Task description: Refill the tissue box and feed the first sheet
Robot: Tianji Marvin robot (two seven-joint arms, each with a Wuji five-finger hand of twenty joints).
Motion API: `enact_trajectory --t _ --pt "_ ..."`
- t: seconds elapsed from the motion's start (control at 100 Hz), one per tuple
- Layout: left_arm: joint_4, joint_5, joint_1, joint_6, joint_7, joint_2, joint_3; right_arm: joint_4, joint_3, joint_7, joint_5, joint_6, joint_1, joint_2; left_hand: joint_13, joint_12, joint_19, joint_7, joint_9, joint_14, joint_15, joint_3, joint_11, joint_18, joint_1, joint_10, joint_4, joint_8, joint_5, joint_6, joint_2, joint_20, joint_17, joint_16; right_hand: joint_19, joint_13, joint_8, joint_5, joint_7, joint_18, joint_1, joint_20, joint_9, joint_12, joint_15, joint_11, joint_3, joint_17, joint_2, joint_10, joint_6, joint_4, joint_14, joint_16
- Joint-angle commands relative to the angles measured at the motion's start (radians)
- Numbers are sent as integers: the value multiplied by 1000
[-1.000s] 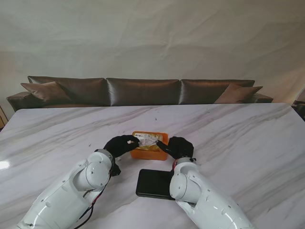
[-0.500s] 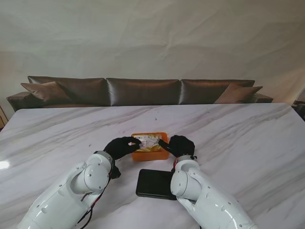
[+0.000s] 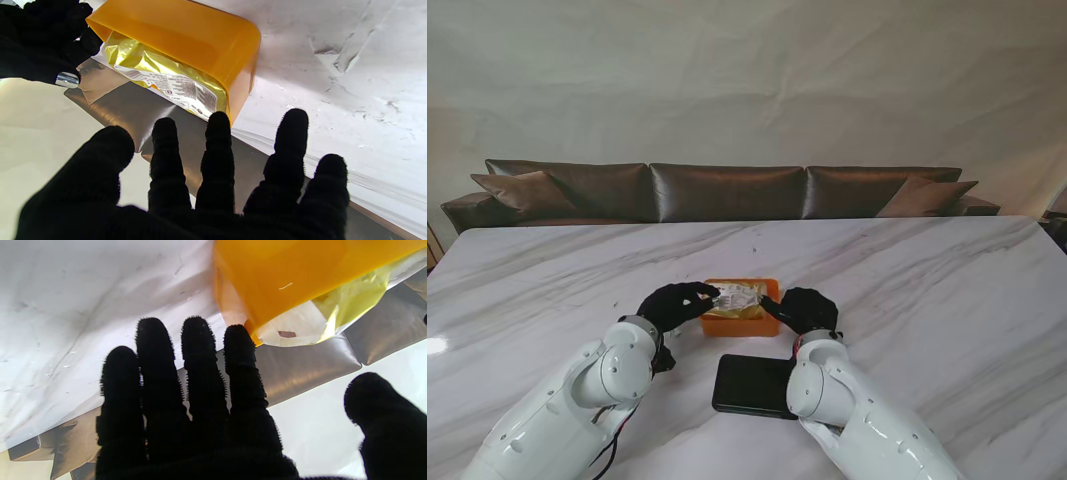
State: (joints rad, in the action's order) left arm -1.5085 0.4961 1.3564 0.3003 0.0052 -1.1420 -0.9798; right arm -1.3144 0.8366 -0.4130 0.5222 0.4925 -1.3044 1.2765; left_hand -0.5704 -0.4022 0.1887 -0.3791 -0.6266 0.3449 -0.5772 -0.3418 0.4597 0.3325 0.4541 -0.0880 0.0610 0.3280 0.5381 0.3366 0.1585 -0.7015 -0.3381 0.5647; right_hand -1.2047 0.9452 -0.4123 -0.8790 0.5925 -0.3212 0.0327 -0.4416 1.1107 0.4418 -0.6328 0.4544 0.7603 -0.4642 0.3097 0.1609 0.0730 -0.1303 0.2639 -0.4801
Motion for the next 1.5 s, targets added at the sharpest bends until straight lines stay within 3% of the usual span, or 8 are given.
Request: enact_trajectory --t 0.0,0.23,0.4,0.47,0.66,0.86,1.31,1.49 --pt "-34 7 18 4 -19 2 -9 -19 4 19 15 4 -14 -6 -7 8 -1491 16 49 18 -10 17 -12 49 -1 -39 -3 20 -24 52 -19 15 -9 1 6 -10 6 25 -11 1 -12 -20 -21 -14 11 8 -26 12 -23 7 -44 22 12 -8" --pt "-129 8 95 14 -33 10 -59 -121 52 21 71 42 -89 -27 40 -37 -1504 37 122 -2 -6 81 54 18 -1 84 28 12 -50 -199 -44 12 -2 8 1 23 13 42 -23 -9 -7 -13 -26 -30 44 1 -19 -35 -8 42 25 22 36 21" --pt "-192 -5 157 10 -9 7 -85 -227 88 41 120 92 -179 -47 -48 -67 -1583 -37 0 -11 -66 75 127 -164 7 159 40 -10 44 -354 -45 35 -138 24 -9 64 31 47 -40 -25 0 31 -44 -98 76 -26 -9 -108 9 90 83 21 65 80" --pt "-218 -18 182 28 4 3 -92 -273 101 48 134 119 -223 -52 -108 -64 -1597 -68 -77 -10 -93 51 152 -199 5 227 37 -26 103 -414 -36 104 -209 6 -21 62 42 59 -49 -30 8 70 -83 -152 79 -26 -3 -126 19 118 108 19 68 113" --pt "-277 -111 249 89 50 -16 -116 -377 123 47 155 181 -336 -56 -244 -5 -1501 -54 -228 65 -96 -9 132 -87 -8 342 24 -49 263 -533 -12 252 -384 -68 -4 28 81 106 -94 -49 24 128 -192 -183 118 -12 7 -157 36 185 205 3 73 182" --pt "-311 -235 304 128 57 -30 -147 -442 131 44 143 237 -414 -51 -234 24 -1457 17 -237 110 -90 -2 77 -24 0 403 15 -87 274 -598 -13 323 -424 -143 24 -3 109 157 -95 -50 42 161 -259 -173 143 7 2 -156 35 215 247 -5 80 203" --pt "-315 -455 348 187 38 -48 -199 -461 116 -23 -5 298 -455 8 -163 44 -1418 82 -192 147 -74 14 31 22 19 453 15 -118 247 -650 -27 354 -399 -159 60 -44 140 207 -70 -45 80 192 -314 -165 158 27 -8 -139 22 231 272 -16 86 207" --pt "-292 -500 349 194 57 -59 -204 -455 97 -43 -62 297 -439 30 -152 44 -1418 94 -184 149 -75 10 28 25 37 457 21 -123 244 -657 -35 350 -388 -157 64 -54 172 209 -49 -47 168 204 -320 -164 153 35 -69 -134 -33 236 278 -46 91 202"
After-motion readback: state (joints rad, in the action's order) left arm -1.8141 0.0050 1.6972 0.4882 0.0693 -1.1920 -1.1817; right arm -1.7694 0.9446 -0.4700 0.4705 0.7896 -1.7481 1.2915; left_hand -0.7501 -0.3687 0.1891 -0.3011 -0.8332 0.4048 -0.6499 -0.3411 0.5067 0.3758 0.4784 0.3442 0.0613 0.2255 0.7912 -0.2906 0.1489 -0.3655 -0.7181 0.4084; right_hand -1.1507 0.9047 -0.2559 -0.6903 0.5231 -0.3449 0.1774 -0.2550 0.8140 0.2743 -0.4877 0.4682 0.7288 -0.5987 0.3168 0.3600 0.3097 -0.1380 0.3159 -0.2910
